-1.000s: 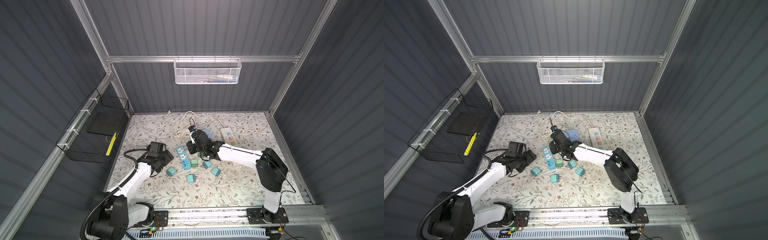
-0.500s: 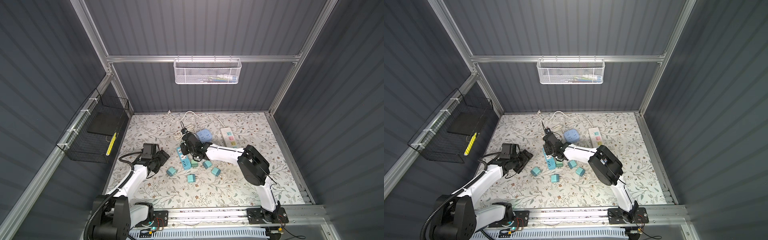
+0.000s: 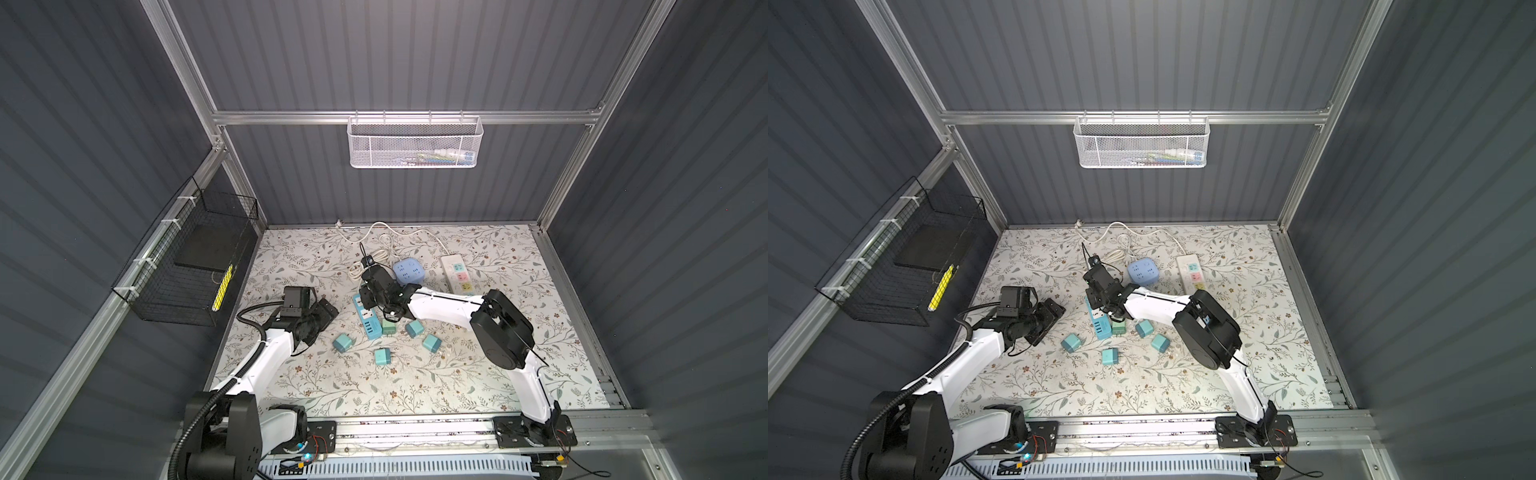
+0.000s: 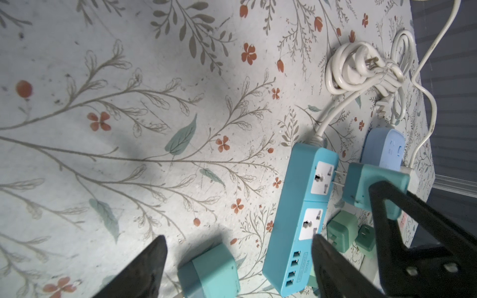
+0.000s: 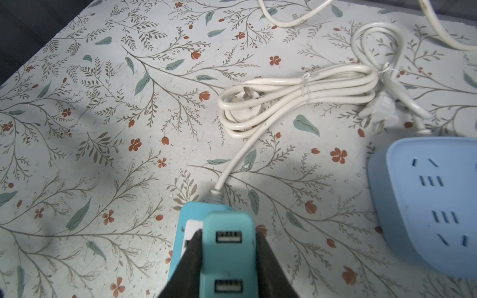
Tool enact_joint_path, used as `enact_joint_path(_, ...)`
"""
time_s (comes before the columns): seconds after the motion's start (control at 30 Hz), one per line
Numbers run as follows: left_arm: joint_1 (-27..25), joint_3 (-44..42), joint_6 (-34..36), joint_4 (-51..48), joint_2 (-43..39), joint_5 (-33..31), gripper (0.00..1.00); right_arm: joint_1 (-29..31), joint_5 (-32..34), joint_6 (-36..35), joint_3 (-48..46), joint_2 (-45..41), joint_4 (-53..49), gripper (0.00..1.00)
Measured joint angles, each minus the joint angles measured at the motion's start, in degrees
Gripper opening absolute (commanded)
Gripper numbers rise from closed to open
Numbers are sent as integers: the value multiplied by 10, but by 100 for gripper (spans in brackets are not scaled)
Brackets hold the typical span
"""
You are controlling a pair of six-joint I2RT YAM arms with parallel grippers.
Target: Insert the plug
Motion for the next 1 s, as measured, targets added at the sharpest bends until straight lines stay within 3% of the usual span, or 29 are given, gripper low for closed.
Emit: enact_joint_path(1.0, 4, 0, 13, -1, -2, 11, 90, 12, -4, 28, 8, 5, -5, 8)
